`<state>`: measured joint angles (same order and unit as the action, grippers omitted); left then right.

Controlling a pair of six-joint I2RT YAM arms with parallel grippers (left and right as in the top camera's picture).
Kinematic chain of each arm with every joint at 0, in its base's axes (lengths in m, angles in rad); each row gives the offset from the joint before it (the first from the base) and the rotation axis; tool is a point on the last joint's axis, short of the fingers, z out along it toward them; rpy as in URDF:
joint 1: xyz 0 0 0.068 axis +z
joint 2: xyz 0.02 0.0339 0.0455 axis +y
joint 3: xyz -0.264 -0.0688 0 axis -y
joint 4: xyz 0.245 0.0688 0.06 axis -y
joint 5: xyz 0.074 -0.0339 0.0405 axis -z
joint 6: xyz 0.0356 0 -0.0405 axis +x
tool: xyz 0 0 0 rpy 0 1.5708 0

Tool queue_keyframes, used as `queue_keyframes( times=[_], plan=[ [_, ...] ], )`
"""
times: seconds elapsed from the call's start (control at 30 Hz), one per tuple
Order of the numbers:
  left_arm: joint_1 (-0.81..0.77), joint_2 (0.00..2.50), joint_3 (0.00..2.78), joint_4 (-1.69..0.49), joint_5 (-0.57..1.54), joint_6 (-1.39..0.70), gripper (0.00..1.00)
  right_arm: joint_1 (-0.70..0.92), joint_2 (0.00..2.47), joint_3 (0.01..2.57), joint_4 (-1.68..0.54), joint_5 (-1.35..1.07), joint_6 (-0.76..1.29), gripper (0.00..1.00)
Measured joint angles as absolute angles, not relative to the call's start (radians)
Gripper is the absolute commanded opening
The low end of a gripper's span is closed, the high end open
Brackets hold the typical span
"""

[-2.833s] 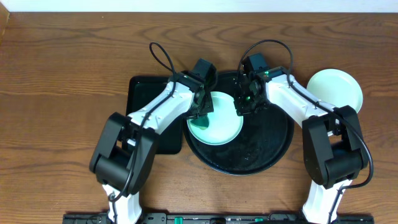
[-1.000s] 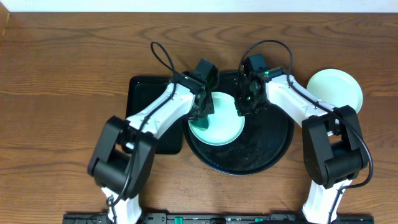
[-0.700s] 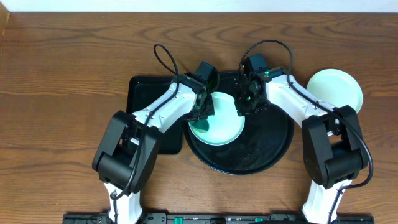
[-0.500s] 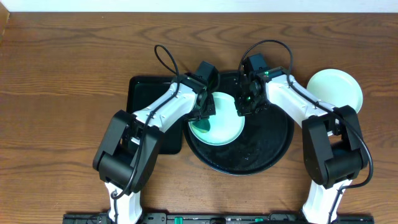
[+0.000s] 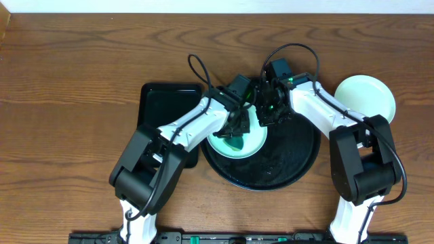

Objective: Clean dirty plates on tray and stack at the side
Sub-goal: 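Rub the sponge around the plate's center with the left gripper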

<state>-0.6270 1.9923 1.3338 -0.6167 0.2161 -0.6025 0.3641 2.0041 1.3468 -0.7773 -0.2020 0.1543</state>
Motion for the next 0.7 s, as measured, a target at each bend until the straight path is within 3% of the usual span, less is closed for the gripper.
queue_keyframes(
  times=[0.4,0.7],
  plan=[
    [-0.585,1.894,1.336,-0.628,0.271,-0.603,0.08,0.364,2.004,1.347,-0.778,-0.202,0.154,0.01],
    [-0.583,1.746,1.354,-0.665,0.131,-0.603,0.08,0.364,2.004,1.347,-0.778,-0.202,0.154,0.01]
  ],
)
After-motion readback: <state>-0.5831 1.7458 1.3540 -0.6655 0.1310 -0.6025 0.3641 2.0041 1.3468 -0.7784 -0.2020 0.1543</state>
